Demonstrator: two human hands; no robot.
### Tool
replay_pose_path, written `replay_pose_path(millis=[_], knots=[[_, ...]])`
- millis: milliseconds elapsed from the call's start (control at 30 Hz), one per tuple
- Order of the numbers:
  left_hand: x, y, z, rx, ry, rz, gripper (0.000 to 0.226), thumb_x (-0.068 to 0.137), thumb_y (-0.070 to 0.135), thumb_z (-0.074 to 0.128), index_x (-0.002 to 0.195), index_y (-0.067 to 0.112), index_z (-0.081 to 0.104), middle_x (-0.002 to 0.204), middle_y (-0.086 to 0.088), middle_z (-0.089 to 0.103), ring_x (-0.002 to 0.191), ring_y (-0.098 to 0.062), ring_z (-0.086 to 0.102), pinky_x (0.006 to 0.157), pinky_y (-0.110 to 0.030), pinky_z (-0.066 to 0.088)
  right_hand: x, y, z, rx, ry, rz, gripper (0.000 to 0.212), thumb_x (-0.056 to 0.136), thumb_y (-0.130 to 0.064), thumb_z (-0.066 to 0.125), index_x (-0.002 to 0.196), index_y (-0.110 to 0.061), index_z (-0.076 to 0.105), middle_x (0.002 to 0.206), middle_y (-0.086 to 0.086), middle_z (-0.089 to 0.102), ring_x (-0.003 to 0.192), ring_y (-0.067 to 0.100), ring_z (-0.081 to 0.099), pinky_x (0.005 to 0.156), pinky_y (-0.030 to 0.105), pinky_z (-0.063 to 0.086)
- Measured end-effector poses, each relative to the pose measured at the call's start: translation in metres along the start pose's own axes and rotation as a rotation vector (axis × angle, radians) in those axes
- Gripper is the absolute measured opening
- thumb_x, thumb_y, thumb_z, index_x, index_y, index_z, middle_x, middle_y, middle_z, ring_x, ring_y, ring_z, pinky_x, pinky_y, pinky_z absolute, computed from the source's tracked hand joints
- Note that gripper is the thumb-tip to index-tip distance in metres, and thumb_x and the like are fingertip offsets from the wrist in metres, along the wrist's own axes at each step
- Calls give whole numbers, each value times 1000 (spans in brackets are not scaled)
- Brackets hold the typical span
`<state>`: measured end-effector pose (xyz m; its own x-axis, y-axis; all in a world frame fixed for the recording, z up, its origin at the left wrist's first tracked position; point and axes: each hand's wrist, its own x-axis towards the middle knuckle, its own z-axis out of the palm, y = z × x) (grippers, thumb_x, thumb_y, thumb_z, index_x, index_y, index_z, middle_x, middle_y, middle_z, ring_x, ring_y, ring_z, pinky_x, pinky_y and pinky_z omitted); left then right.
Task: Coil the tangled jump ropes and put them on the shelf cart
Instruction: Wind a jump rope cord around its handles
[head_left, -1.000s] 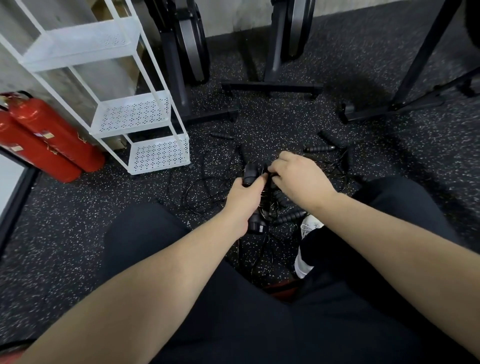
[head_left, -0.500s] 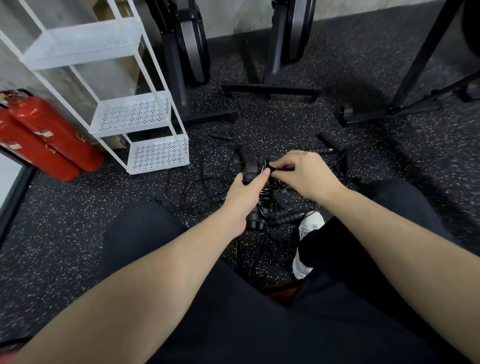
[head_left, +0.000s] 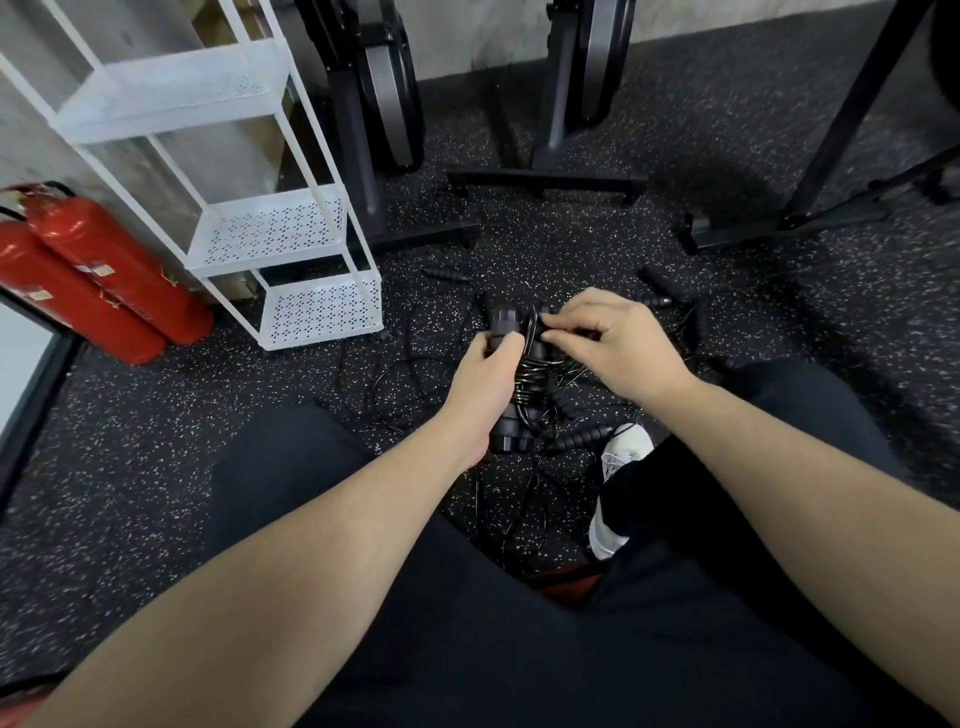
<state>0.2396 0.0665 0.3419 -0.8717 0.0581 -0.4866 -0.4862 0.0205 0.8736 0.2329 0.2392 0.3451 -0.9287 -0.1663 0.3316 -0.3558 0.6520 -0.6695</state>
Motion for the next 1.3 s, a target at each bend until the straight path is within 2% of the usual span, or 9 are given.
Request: replay_pose_path(millis=[100, 300, 433, 600, 733, 900, 1067, 1167, 1300], knots=[[-1, 2, -2, -51, -60, -58, 13, 99, 35, 56, 108, 28, 62, 95, -4, 69, 75, -24, 68, 61, -36, 58, -4, 1, 2, -111, 40, -74, 23, 95, -22, 71, 113, -9, 77, 105, -3, 68, 95, 11, 64, 90, 26, 52], [0, 6, -8, -90, -125, -85, 18, 100, 33, 60, 117, 26, 61, 90, -3, 70, 67, -21, 69, 61, -35, 58, -1, 3, 5, 13, 67, -72, 20, 93, -22, 74, 108, -11, 79, 99, -10, 65, 92, -2, 59, 88, 17, 49], [-2, 6, -10, -64, -118, -59, 18, 101, 32, 59, 118, 29, 62, 93, -2, 70, 66, -17, 69, 59, -33, 58, -3, 3, 8, -10, 59, -62, 17, 94, -21, 73, 106, -12, 79, 100, -11, 56, 87, 7, 55, 78, 17, 44], [0, 4, -8, -20, -39, 32, 13, 100, 34, 61, 113, 34, 61, 102, -1, 70, 84, -19, 69, 67, -35, 58, -8, -8, 16, -167, 38, -56, 29, 99, -10, 63, 127, -8, 70, 111, -2, 59, 92, 5, 52, 86, 26, 50], [-1, 2, -4, 91, -1, 115, 16, 99, 38, 58, 114, 33, 58, 110, 0, 69, 99, -20, 67, 84, -41, 58, -11, -19, 11, -51, 40, 104, 52, 98, -12, 63, 142, -36, 50, 106, -8, 63, 95, 7, 59, 86, 24, 50], [-3, -3, 2, 186, 62, 178, 13, 101, 32, 55, 111, 24, 54, 90, 0, 60, 72, -13, 53, 61, -30, 43, -12, -19, 17, -115, 18, 129, 35, 99, -12, 58, 129, -27, 68, 105, 2, 65, 94, 20, 63, 87, 34, 51], [0, -5, 5, 268, 139, 235, 10, 99, 35, 57, 102, 28, 51, 88, 2, 61, 77, -15, 57, 70, -36, 47, -12, -22, 24, -1, 54, 217, 30, 92, -22, 66, 121, -26, 72, 110, -6, 68, 102, 9, 62, 95, 29, 50], [0, -7, 3, 356, 153, 269, 19, 93, 45, 55, 104, 31, 50, 94, 1, 64, 82, -19, 61, 80, -42, 51, -11, -22, 25, 102, 84, 289, 18, 90, -26, 72, 108, -29, 76, 105, -8, 68, 97, 3, 61, 90, 21, 49], [1, -8, 4, 507, 148, 313, 18, 93, 46, 56, 101, 33, 46, 87, 4, 60, 70, -20, 57, 63, -37, 43, -6, -20, 24, 199, 118, 380, 6, 87, -30, 80, 92, -31, 77, 107, -10, 63, 95, -4, 56, 80, 3, 38]])
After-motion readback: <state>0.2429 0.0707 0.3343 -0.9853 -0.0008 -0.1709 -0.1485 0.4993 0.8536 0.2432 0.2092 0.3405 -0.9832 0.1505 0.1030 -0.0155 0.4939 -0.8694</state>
